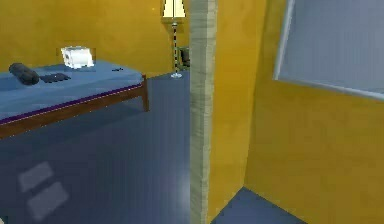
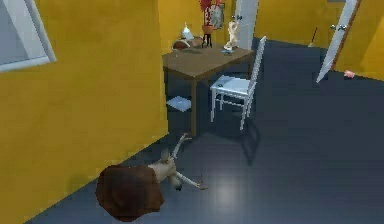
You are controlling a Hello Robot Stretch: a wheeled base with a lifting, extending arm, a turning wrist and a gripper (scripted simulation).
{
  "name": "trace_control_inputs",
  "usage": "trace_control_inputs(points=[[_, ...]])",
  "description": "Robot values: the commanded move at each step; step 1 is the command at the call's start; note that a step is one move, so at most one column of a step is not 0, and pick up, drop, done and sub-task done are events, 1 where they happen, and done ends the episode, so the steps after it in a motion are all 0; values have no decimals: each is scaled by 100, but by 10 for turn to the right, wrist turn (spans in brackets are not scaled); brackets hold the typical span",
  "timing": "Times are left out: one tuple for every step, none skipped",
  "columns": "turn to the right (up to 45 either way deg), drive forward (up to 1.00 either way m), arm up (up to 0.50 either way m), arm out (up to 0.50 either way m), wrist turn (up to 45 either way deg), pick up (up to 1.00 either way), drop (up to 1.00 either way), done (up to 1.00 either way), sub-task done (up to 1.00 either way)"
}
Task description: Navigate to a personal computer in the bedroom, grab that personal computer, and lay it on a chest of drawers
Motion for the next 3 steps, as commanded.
trace_control_inputs(points=[[-90,0,0,0,0,0,0,0,0],[0,25,0,0,0,0,0,0,0],[-330,0,0,0,0,0,0,0,0]])
